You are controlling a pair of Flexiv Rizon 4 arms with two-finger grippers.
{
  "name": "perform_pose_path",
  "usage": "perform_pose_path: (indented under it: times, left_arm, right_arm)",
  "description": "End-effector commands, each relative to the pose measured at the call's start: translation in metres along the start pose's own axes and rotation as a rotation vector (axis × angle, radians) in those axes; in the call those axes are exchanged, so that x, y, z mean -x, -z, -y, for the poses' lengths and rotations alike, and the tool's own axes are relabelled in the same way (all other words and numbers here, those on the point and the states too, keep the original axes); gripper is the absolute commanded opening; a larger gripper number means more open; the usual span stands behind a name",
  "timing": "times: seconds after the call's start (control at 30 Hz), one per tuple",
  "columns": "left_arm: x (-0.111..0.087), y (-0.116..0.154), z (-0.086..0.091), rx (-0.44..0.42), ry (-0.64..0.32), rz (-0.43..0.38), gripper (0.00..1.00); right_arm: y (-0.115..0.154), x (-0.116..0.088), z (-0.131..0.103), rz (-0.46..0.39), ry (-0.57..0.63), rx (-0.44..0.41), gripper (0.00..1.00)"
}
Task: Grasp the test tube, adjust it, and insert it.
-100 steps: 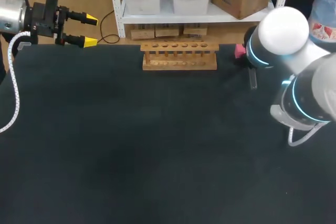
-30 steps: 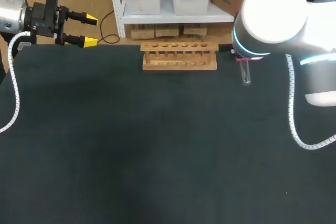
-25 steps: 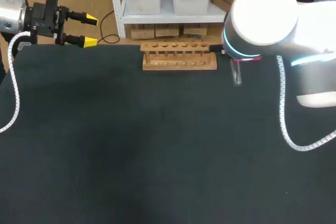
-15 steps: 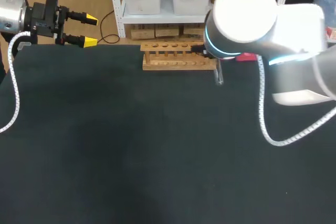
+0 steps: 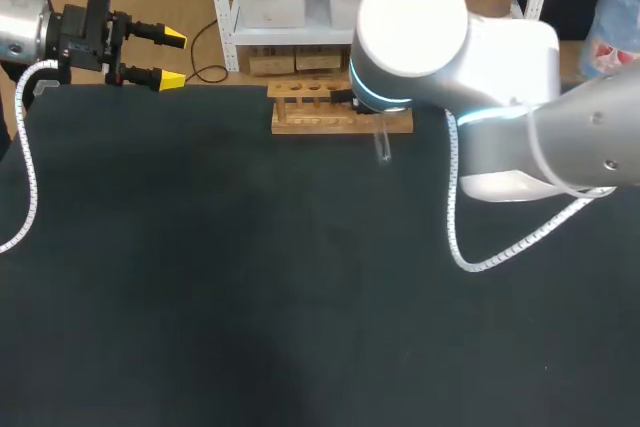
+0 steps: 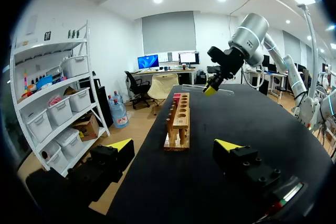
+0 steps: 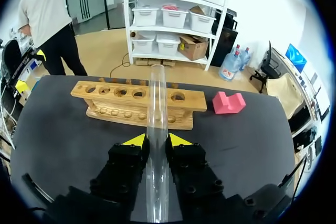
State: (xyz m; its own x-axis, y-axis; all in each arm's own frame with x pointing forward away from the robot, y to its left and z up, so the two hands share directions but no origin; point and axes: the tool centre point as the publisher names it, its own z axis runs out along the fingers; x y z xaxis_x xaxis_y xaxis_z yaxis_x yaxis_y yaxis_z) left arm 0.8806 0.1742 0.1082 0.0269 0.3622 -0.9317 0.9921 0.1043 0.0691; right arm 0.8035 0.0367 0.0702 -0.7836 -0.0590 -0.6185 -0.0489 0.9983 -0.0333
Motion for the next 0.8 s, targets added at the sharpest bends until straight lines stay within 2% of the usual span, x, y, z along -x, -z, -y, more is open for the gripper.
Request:
perform_pose_path:
  times: [0.03, 0.57, 0.8]
  left_arm:
    - [0.0, 0.0, -0.001, -0.001, -0.001, 0.0, 1.0]
    - [0.0, 0.0, -0.001, -0.001, -0.001, 0.0, 1.0]
    - [0.0, 0.0, -0.001, -0.001, -0.001, 0.0, 1.0]
  right_arm:
    - [-0.008, 0.002, -0.004, -0.004, -0.006, -0.004, 0.0]
    - [-0.032, 0.011, 0.001, -0.014, -0.021, -0.028, 0.0]
    - [-0.038, 0.009, 0.002, -0.034, -0.02, -0.022, 0.0]
